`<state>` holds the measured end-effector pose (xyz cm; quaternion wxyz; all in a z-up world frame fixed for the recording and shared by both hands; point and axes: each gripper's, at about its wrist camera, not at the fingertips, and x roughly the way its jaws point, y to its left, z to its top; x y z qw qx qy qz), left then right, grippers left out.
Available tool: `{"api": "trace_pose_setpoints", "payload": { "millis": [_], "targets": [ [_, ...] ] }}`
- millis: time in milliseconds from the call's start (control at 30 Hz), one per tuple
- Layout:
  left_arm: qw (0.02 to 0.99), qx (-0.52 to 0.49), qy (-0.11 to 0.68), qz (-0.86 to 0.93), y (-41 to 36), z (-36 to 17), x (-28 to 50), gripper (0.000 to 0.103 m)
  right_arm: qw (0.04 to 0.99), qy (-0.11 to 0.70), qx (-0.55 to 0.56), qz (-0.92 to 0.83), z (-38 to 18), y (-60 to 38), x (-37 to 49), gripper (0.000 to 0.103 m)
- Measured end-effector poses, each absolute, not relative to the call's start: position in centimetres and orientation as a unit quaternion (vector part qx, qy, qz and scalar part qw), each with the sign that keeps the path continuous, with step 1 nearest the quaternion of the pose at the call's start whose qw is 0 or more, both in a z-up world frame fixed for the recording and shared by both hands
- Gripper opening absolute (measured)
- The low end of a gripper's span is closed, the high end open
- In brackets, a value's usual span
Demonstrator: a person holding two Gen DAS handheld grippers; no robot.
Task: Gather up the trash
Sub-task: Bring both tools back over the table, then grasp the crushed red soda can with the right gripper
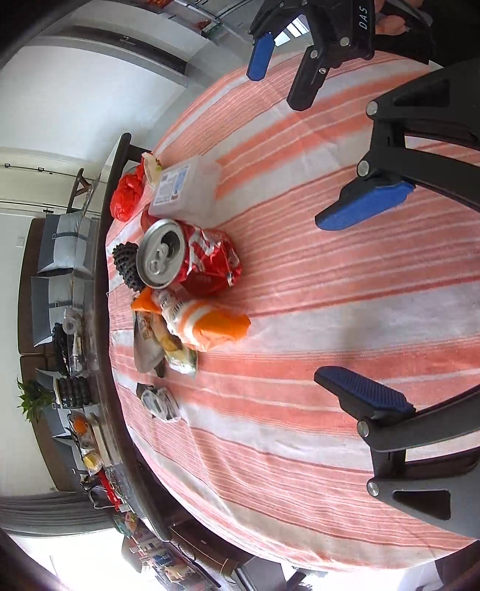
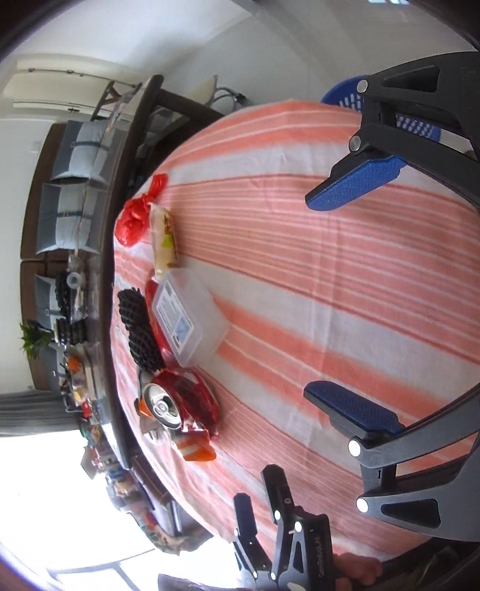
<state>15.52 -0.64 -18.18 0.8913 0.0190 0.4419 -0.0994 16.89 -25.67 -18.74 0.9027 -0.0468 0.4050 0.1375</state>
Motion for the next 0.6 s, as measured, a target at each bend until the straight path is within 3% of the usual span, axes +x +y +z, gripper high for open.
{"api": "trace_pose_setpoints", "payload": {
  "millis": [200,367,600],
  "targets": [
    [0.888,0.037,0.444,-0.116,0.2,-18.5,17.4,0.078,0.882,0.443,-0.089,0.137,-20.8,-21.2,18.4,0.094],
    [0.895,0.041,0.423,-0.135,1.0,-17.4,20.4,0.078,0.887,0.439,-0.062,0.129,-21.3,-21.6,18.8,0.102],
    [0.897,0.041,0.405,-0.171,1.0,-16.2,24.1,0.077,0.889,0.436,-0.063,0.123,-21.1,-21.2,18.5,0.102]
  ]
}}
